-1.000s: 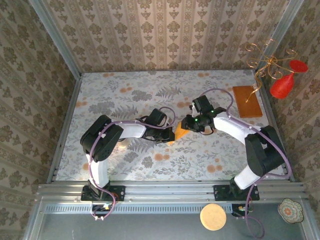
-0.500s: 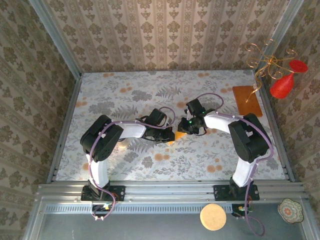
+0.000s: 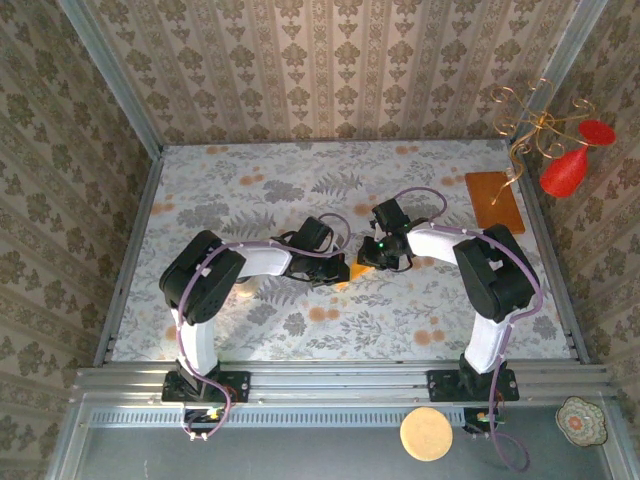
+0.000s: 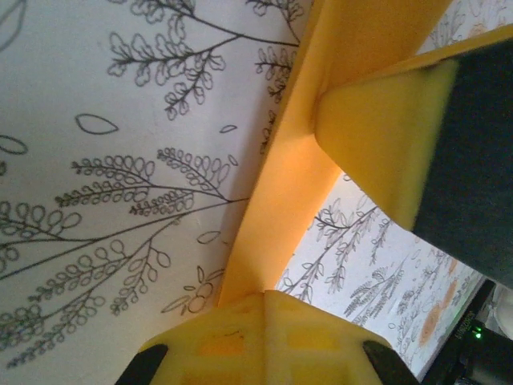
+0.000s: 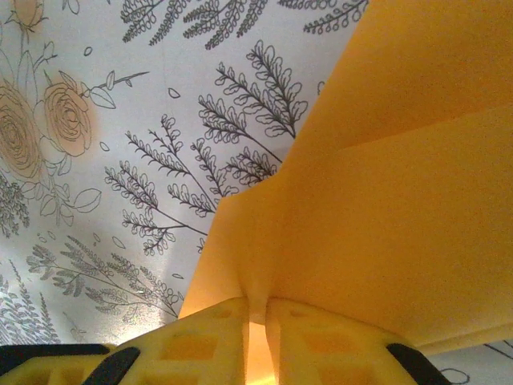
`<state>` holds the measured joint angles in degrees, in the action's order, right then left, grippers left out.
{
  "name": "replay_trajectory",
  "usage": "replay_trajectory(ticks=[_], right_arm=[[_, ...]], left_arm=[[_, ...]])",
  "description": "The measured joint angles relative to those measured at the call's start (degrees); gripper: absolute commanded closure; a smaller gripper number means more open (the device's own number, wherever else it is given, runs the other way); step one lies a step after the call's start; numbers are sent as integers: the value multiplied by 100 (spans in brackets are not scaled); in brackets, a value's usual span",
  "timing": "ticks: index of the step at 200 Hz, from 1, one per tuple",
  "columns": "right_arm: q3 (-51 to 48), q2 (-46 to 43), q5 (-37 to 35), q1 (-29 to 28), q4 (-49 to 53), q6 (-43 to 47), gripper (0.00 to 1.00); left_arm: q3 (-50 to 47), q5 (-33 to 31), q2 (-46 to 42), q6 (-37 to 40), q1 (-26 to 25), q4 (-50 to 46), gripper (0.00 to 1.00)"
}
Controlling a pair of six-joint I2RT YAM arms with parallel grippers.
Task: Fold a paper plane with a square sheet of paper (pick it up from the middle)
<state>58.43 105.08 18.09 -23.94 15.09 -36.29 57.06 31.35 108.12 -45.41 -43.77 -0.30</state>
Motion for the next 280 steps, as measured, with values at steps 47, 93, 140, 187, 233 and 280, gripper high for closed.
replay_trajectory(ticks=[47,93,140,187,233,280], right_arm=[[-94,4,151,87,-125,33,86],[-118,22,280,151,-170,90,88],[-116,68,382,199,-190,170,89],[26,184,404,205,-57,249,90],[125,269,446,203,7,315,91],[140,304,479,203,0,315,91]], left_arm=[[452,0,-35,175,-2,-212,95],[872,37,461,348,0,-404,99],[898,101,638,461,2,-455,100],[702,142,535,737,4,-358,100],[302,133,129,1211,-33,-754,100],[-37,-17,-151,1427,-85,-826,100]])
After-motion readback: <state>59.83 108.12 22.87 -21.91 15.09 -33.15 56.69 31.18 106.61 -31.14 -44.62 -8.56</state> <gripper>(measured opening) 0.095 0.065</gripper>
